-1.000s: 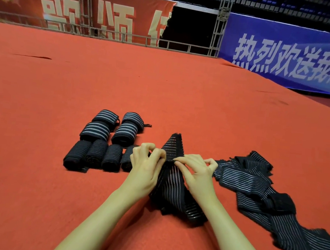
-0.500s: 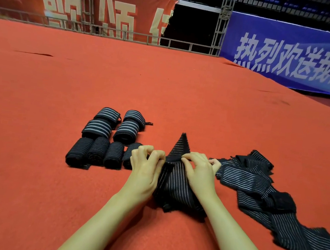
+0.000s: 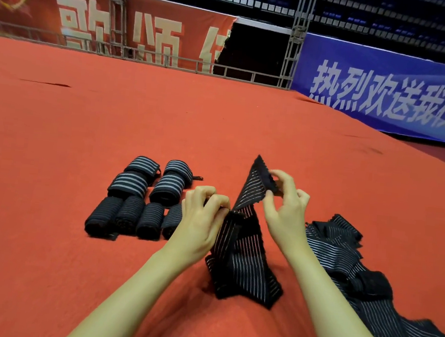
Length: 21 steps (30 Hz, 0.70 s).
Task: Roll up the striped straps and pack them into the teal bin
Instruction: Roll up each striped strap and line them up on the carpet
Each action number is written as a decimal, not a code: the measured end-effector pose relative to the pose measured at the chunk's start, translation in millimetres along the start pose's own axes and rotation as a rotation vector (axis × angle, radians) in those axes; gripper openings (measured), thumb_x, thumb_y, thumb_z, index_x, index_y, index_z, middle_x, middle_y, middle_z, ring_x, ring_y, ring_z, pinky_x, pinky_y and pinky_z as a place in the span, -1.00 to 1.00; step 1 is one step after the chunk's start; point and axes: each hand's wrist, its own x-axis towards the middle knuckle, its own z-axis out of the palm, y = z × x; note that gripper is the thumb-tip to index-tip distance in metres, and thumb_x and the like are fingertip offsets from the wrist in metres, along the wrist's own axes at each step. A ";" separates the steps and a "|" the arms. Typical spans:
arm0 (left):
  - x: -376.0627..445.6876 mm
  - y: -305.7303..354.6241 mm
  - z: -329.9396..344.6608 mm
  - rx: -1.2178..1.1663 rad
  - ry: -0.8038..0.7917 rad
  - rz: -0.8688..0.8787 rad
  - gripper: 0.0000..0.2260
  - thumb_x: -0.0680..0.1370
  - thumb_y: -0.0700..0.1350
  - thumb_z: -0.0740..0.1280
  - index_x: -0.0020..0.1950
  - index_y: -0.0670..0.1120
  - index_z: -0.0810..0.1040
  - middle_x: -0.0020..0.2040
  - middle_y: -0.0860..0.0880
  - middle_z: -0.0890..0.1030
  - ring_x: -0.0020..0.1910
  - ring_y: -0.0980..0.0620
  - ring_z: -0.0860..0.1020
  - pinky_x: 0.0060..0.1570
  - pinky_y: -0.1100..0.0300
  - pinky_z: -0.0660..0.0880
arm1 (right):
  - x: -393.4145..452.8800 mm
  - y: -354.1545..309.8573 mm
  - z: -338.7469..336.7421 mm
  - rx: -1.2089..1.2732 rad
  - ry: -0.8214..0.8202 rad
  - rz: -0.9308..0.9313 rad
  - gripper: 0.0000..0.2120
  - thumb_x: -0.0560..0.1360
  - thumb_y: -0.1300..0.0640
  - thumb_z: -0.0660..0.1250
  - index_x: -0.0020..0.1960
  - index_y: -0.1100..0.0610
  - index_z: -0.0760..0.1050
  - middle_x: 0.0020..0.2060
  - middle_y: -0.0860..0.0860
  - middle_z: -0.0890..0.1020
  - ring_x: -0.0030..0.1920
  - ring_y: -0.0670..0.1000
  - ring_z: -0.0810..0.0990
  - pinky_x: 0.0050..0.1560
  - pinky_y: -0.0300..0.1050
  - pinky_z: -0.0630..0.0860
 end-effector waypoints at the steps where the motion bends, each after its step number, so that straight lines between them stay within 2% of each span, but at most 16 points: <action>1: 4.1 1.0 -0.5 0.004 0.014 0.005 -0.92 0.59 -0.03 0.11 0.04 0.06 0.36 0.02 0.05 0.27 -0.02 0.01 0.28 0.03 0.10 0.23 | 5.3 -5.2 -3.8 0.018 -0.008 -0.003 -0.67 0.48 0.26 0.24 0.23 0.09 0.45 -0.12 -0.28 0.51 -0.05 -0.29 0.45 0.12 -0.17 0.15; 4: 16.3 5.0 -1.0 0.019 0.067 0.028 -0.92 0.58 -0.04 0.12 0.04 0.04 0.38 0.04 0.04 0.30 0.00 -0.02 0.31 0.02 0.16 0.19 | 19.9 -17.0 -12.0 0.049 -0.004 -0.094 -0.70 0.49 0.27 0.27 0.13 -0.04 0.51 -0.09 -0.36 0.53 -0.09 -0.38 0.48 0.13 -0.05 0.23; 6: 24.3 10.0 -1.7 0.028 0.111 0.057 -0.91 0.58 -0.05 0.14 0.05 0.03 0.38 0.06 0.03 0.31 0.02 -0.02 0.32 0.05 0.17 0.20 | 26.1 -25.2 -14.3 0.115 -0.015 -0.087 -0.70 0.48 0.24 0.27 0.06 -0.12 0.52 -0.12 -0.41 0.57 -0.11 -0.28 0.56 0.14 0.11 0.40; 8: 33.0 17.1 -2.3 0.014 0.147 0.077 -0.91 0.57 -0.07 0.16 0.06 0.02 0.38 0.09 0.02 0.30 0.05 -0.02 0.31 0.09 0.15 0.23 | 27.5 -31.1 -15.1 0.166 -0.047 -0.040 -0.72 0.46 0.21 0.28 0.04 -0.13 0.54 -0.14 -0.41 0.59 -0.10 -0.19 0.59 0.15 0.17 0.46; 10: 41.2 23.8 -3.2 0.006 0.164 0.103 -0.92 0.57 -0.07 0.16 0.06 0.01 0.38 0.12 0.02 0.30 0.08 -0.03 0.31 0.12 0.09 0.27 | 26.3 -34.2 -16.1 0.187 -0.086 -0.015 -0.74 0.46 0.21 0.30 0.05 -0.09 0.55 -0.12 -0.35 0.60 -0.09 -0.15 0.60 0.17 0.07 0.48; 12: 46.7 26.5 -5.0 0.023 0.164 0.125 -0.92 0.58 -0.06 0.16 0.05 0.00 0.38 0.14 0.01 0.29 0.09 -0.02 0.30 0.10 0.04 0.29 | 26.4 -35.7 -17.6 0.269 -0.130 0.035 -0.73 0.48 0.30 0.34 0.06 -0.02 0.56 -0.10 -0.21 0.64 -0.09 -0.16 0.61 0.12 -0.09 0.51; 15: 51.3 25.2 -7.5 0.049 0.179 0.143 -0.91 0.58 -0.06 0.16 0.06 0.00 0.38 0.14 0.01 0.29 0.08 -0.02 0.30 0.09 0.10 0.24 | 26.0 -36.4 -22.7 0.396 -0.190 0.099 -0.71 0.48 0.38 0.35 0.02 0.01 0.56 -0.09 -0.09 0.67 -0.06 -0.18 0.63 0.05 -0.29 0.50; 21: 53.2 19.4 -4.5 0.052 0.156 0.101 -0.91 0.58 -0.06 0.16 0.06 0.02 0.38 0.11 0.04 0.33 0.06 0.00 0.35 0.03 0.17 0.17 | 20.8 -38.0 -25.8 0.604 -0.236 0.191 -0.71 0.49 0.43 0.32 -0.01 0.06 0.60 -0.10 -0.06 0.69 -0.03 -0.14 0.65 -0.01 -0.32 0.50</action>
